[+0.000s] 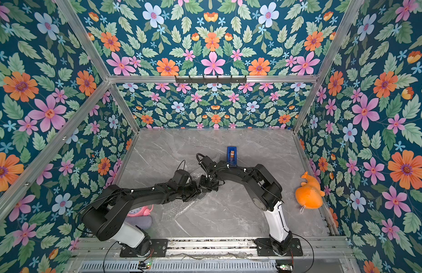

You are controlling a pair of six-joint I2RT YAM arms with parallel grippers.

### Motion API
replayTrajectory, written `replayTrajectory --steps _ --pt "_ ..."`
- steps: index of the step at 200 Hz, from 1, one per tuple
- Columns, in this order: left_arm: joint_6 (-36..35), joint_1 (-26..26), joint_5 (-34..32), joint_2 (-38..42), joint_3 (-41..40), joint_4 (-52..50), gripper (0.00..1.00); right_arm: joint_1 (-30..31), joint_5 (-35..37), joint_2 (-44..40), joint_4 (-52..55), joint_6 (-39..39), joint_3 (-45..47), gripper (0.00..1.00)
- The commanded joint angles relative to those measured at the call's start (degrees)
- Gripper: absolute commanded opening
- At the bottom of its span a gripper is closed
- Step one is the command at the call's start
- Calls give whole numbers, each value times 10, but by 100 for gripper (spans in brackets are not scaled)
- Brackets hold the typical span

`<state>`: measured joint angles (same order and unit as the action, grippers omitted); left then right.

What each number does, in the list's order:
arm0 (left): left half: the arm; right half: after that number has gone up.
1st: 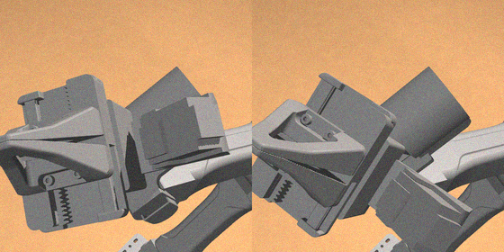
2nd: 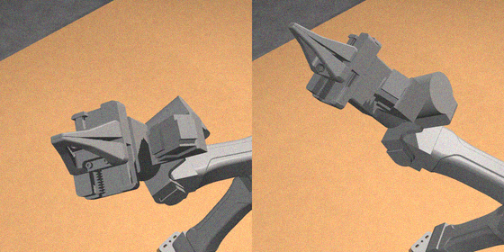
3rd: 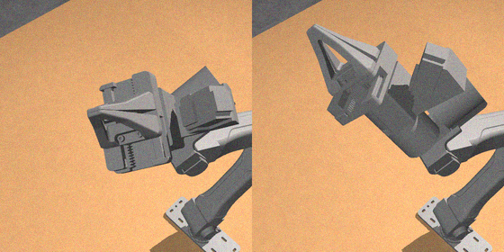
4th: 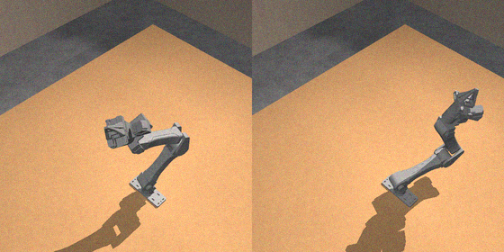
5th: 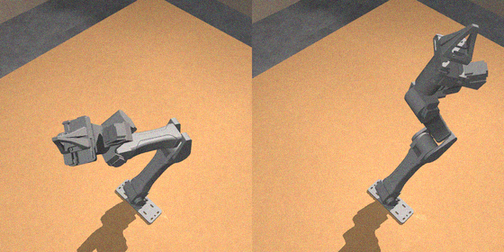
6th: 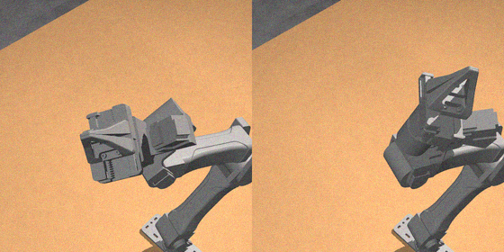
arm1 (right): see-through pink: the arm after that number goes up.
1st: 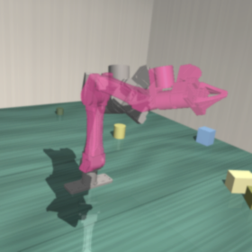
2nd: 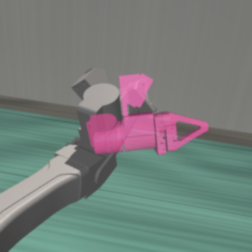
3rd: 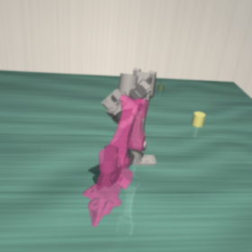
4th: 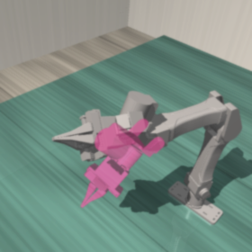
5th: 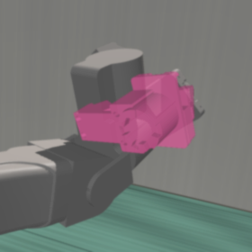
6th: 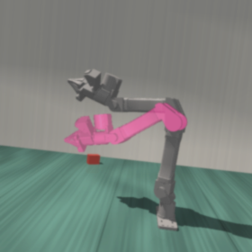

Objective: Wrap dinner plates in bubble wrap
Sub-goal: Wrap the plate in the bubble wrap.

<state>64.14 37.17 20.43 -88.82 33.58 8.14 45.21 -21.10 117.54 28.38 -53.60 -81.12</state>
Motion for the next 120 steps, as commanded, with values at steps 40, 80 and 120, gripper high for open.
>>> replayTrajectory --steps 40,80,120 --pt "0 -2 -6 -9 -22 -52 0 4 48 -56 53 14 -26 13" --pt "-10 -2 -20 6 -14 -65 0 5 23 11 50 6 -65 14" --pt "-28 -2 -39 34 1 -72 18 2 4 58 38 -4 -82 13"
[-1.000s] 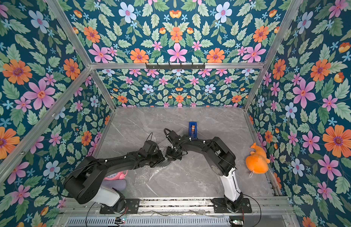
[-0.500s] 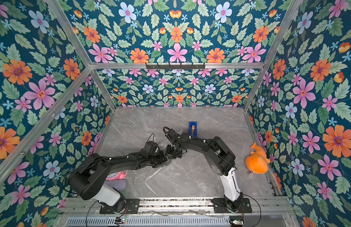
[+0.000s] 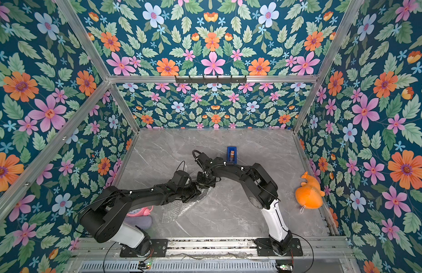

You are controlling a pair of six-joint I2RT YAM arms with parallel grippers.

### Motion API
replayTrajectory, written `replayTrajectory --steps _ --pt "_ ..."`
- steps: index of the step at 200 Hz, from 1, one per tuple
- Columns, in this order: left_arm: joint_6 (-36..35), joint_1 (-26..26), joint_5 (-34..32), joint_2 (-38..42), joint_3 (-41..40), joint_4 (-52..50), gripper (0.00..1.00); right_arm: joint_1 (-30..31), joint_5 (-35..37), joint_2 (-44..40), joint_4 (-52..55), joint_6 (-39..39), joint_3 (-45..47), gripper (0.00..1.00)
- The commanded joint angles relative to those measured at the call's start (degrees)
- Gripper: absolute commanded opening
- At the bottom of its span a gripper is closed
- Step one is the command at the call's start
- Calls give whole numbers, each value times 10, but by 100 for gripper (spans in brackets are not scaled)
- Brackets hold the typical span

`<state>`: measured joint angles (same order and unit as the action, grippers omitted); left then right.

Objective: Wrap dinner plates in bubble wrap
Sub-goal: Wrap the plate in the bubble wrap.

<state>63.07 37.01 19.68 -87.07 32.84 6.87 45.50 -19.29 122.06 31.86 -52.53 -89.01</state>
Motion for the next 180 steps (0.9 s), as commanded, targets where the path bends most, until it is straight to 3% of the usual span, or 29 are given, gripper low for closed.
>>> replayTrajectory --steps 1,29,48,59,82,98,145,180 --pt "-18 -1 -34 18 10 -62 19 -1 -15 13 4 -15 -3 13" --pt "-23 -3 -111 80 43 -98 38 -1 -19 8 -10 -22 17 12" --pt "-12 -4 -143 96 52 -90 42 -1 -18 4 -12 -25 21 12" --pt "-10 -5 -143 80 61 -85 37 -1 -19 2 -12 -26 20 12" --pt "-2 -10 -116 21 71 -77 12 -1 -17 -1 -13 -30 21 12" --pt "16 -11 -103 0 57 -62 3 -1 -17 -5 -14 -32 20 12" --pt "30 -25 -95 -15 19 -43 0 -7 -15 -17 -4 -27 12 12" --pt "22 -31 -92 -11 12 -48 0 -46 41 -71 51 20 -12 17"
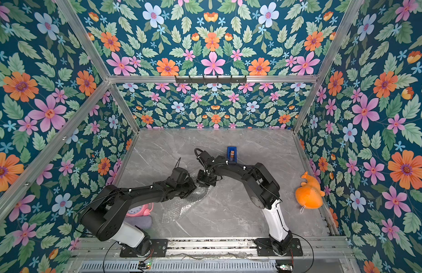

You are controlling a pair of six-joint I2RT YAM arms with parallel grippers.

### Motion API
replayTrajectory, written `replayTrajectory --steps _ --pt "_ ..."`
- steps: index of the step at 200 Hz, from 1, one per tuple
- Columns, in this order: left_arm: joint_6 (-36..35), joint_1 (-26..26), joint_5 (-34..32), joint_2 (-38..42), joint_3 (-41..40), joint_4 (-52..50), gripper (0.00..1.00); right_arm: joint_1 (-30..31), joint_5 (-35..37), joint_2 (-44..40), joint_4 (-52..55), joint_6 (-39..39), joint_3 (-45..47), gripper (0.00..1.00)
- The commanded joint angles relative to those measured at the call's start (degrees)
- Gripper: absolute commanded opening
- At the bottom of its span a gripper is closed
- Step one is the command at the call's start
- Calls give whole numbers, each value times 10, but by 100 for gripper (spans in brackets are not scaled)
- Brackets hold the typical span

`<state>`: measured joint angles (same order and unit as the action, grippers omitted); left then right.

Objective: Wrap dinner plates in bubble wrap
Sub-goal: Wrap the plate in the bubble wrap.

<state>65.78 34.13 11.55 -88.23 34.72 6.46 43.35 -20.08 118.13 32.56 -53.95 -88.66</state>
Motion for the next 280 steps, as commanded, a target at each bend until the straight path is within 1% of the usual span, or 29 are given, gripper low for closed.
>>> replayTrajectory --steps 1,13,22,35,59,75,95,110,127,158,194,229,241,257,271,280 --pt "-6 -2 -11 1 -7 -45 0 -26 50 -34 45 35 -16 18" --pt "-9 -2 -12 5 -8 -49 0 -53 54 -36 66 55 -29 25" --pt "-12 -2 -12 8 -8 -52 0 -73 43 -27 80 74 -45 30" --pt "-14 -2 -10 9 -8 -54 0 -96 35 -1 111 105 -82 33" --pt "-15 -2 -7 9 -6 -54 0 -122 59 46 157 159 -160 39" --pt "-16 -2 -7 6 -6 -53 0 -137 70 79 182 177 -211 42" --pt "-18 -2 -7 2 -6 -54 0 -148 77 116 201 191 -265 43" --pt "-19 -2 -6 -2 -5 -54 0 -154 85 150 225 197 -308 43" --pt "-18 -2 -4 -5 -8 -51 0 -156 91 188 263 202 -365 39" --pt "-16 -2 0 -10 -11 -44 0 -157 92 232 272 206 -423 35" --pt "-15 -2 2 -7 -22 -39 0 -161 111 287 304 215 -506 31" --pt "-15 -3 1 1 -35 -38 0 -166 99 314 308 221 -535 27" --pt "-16 -3 2 3 -37 -37 0 -165 93 316 302 222 -535 27" --pt "-20 -3 2 4 -37 -36 0 -166 85 321 297 223 -534 30" --pt "-22 -3 2 2 -37 -34 0 -165 74 327 293 222 -534 22" --pt "-22 -3 4 1 -38 -32 0 -166 66 332 290 222 -535 21"
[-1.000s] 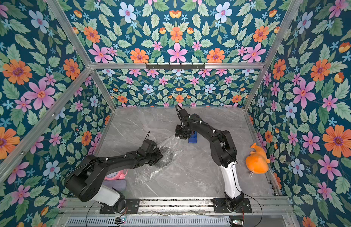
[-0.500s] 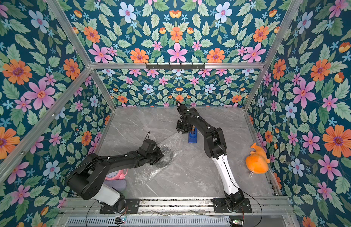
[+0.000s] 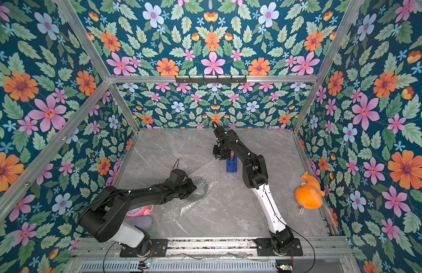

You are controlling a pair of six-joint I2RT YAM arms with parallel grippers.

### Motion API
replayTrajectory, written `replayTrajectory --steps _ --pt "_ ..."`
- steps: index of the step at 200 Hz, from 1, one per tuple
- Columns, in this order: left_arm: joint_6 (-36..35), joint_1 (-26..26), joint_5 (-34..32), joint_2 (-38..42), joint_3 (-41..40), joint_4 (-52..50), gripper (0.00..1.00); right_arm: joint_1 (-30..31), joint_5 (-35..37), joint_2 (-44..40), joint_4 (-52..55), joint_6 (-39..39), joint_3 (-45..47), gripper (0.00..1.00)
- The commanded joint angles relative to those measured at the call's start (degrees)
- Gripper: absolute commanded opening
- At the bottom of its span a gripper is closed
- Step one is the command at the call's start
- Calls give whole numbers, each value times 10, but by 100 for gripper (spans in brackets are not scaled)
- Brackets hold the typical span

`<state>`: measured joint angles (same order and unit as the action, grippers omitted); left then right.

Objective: Wrap dinner plates in bubble wrap
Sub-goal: Wrap the plate in the bubble wrap.

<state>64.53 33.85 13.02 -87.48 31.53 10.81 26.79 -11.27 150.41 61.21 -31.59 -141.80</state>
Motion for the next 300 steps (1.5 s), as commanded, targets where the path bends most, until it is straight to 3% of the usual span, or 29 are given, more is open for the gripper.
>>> replayTrajectory --steps 1,23,36,93,121,151,175,218,264,300 --pt "-10 0 -11 -7 -6 -75 0 -1 -22 10 3 -1 -3 21" --pt "-9 0 -10 -4 -14 -69 0 0 -24 27 6 7 -14 33" --pt "-10 0 -10 -4 -16 -69 0 0 -18 33 5 10 -15 34" --pt "-12 -1 -12 -5 -16 -69 0 0 5 28 -5 20 -29 1" --pt "-10 -3 -13 -10 -16 -67 0 1 -3 -40 -28 24 -14 0" --pt "-5 -3 -9 -16 -17 -57 0 27 -11 -166 -95 23 101 0" --pt "0 -4 -8 -12 -24 -45 0 63 -8 -273 -173 18 251 0" --pt "16 -5 -2 5 -44 2 0 119 -39 -431 -366 -87 530 0" --pt "22 -5 2 12 -49 29 0 189 -55 -431 -485 -187 626 0" --pt "32 -5 2 23 -49 33 0 209 -16 -395 -484 -236 647 0"
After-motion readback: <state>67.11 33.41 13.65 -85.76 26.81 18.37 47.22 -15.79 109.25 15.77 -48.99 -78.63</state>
